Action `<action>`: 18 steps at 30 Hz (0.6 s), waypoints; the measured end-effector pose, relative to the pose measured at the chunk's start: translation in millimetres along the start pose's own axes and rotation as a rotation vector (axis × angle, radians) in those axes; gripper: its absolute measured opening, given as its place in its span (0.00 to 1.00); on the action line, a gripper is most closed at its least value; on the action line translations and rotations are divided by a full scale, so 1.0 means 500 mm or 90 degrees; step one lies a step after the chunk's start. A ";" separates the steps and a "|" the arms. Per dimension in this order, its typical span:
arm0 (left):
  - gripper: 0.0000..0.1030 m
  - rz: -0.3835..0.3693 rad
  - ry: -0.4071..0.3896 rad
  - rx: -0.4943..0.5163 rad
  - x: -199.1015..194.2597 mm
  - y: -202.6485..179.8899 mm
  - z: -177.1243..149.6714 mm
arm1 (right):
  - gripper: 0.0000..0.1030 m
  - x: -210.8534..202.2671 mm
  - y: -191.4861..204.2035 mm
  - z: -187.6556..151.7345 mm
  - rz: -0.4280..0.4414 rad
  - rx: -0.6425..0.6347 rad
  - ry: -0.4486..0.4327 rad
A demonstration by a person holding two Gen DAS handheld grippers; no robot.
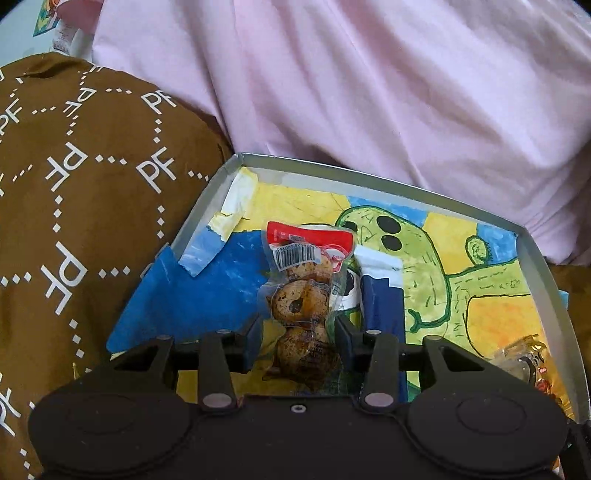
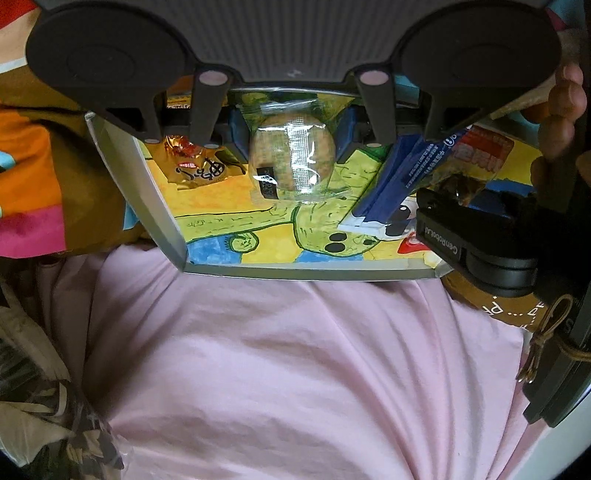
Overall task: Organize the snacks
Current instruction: 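Carry the brown snack bag and cookie packet over the tray with both tools, then open the right tool to drop the cookie packet while the left tool lowers its bag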
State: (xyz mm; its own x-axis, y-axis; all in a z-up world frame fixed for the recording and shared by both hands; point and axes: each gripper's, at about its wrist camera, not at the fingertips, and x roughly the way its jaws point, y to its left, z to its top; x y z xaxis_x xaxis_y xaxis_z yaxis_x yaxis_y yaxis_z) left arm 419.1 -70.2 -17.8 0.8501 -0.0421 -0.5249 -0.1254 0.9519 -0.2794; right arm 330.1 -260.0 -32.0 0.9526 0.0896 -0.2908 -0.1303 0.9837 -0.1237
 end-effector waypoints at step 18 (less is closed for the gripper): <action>0.73 -0.004 -0.061 0.037 -0.050 -0.005 0.000 | 0.81 -0.005 0.005 0.010 -0.013 -0.001 0.009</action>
State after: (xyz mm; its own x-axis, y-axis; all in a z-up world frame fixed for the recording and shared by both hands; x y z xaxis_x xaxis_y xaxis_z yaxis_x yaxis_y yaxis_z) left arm 398.3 -71.7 -4.3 0.8961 -0.0215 -0.4434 -0.0925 0.9678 -0.2339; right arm 328.6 -256.9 -26.8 0.9512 0.0670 -0.3012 -0.1108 0.9852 -0.1308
